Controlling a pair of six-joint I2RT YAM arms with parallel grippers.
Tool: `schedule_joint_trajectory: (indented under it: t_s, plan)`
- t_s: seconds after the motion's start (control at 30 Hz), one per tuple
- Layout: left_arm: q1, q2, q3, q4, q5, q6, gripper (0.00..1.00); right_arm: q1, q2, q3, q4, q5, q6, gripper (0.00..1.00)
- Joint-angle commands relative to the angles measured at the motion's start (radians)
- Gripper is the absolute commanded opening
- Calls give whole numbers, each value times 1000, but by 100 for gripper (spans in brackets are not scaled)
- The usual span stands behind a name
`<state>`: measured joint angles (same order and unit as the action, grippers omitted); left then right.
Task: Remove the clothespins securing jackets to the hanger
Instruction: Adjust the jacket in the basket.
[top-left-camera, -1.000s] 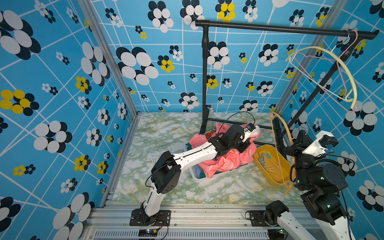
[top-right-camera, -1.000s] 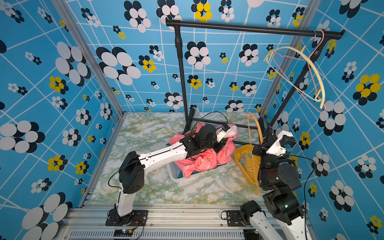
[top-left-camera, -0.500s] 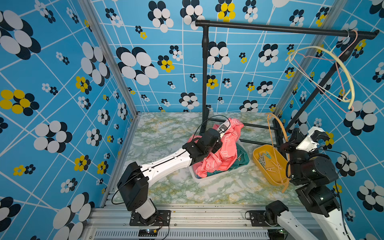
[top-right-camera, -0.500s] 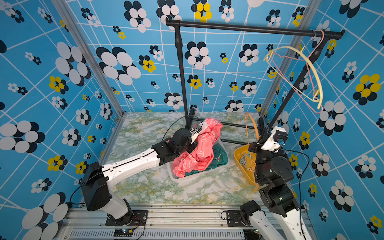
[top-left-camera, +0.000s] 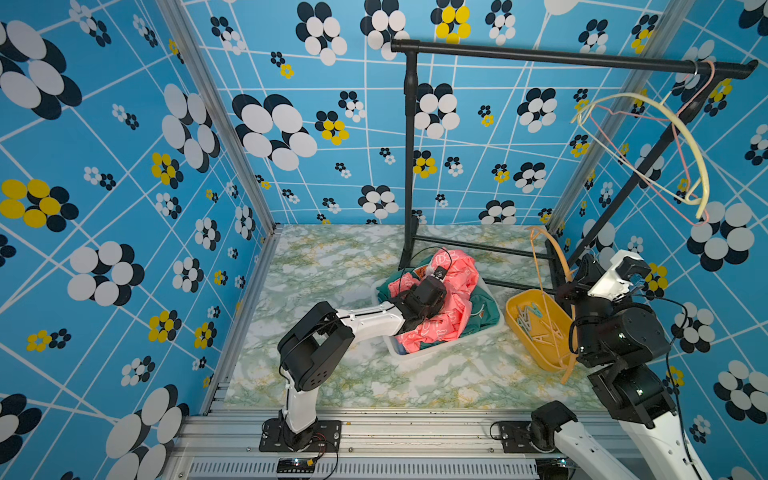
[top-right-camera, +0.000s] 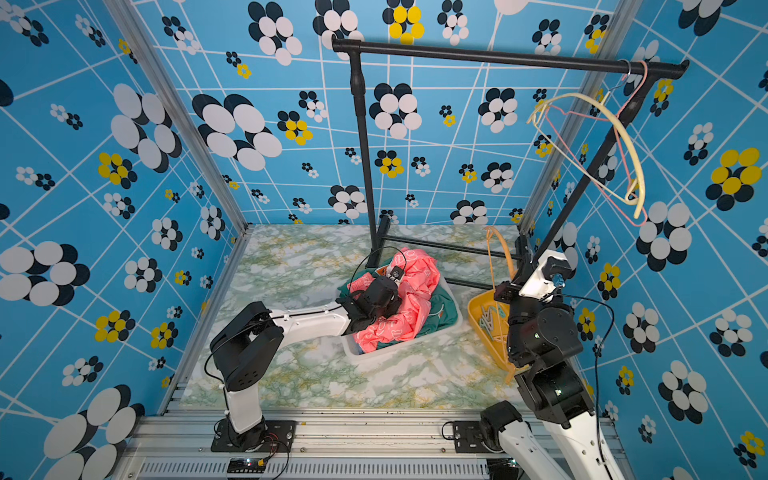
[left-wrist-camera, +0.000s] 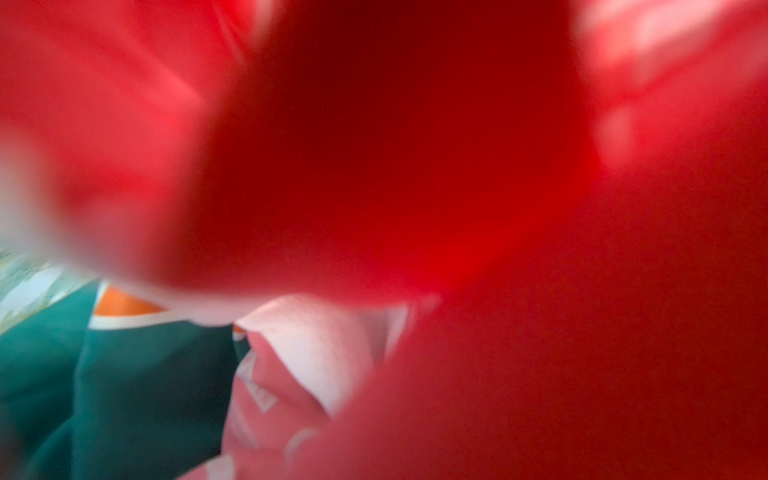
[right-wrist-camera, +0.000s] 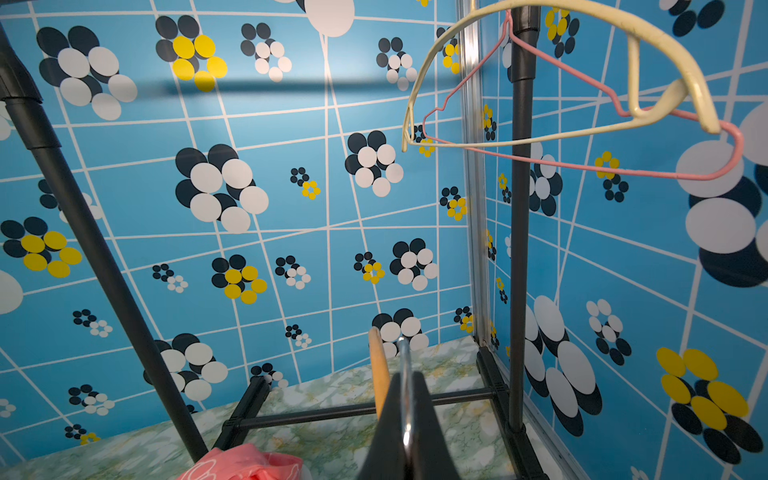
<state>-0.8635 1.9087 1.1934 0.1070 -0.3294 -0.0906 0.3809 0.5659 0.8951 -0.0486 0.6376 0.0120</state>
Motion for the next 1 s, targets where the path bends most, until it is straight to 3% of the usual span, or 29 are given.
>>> schedule_joint_trajectory:
  t_s: [0.0, 0.1, 0.13, 0.23, 0.27, 0.3, 0.47, 0.6, 0.73, 0.97]
  plan:
    - [28, 94, -57, -138, 23, -31, 0, 1, -8, 40, 18, -15, 19, 0]
    - [26, 15, -72, -156, -21, -9, 0, 1, -1, 58, -11, -40, 19, 0]
    - [26, -28, -78, -162, -33, 3, 16, 1, 5, 68, -29, -60, 17, 0]
    - [20, -171, -86, -186, -52, 38, 78, 1, 27, 101, -77, -134, 14, 0]
    - [14, -223, -84, -193, -62, 49, 93, 1, 38, 112, -88, -163, 16, 0]
    - [11, -273, -78, -203, -75, 57, 100, 1, 47, 122, -99, -188, 18, 0]
    - [6, -428, 10, -303, -79, 90, 99, 0, 85, 146, -102, -250, 36, 0]
    - [7, -508, 60, -297, 16, 53, 100, 1, 89, 146, -86, -285, 45, 0]
    - [20, -528, 127, -224, 179, -128, 100, 0, 65, 104, 5, -371, 49, 0]
    - [100, -418, 260, -43, 624, -531, 97, 1, 85, -18, 285, -531, 15, 0]
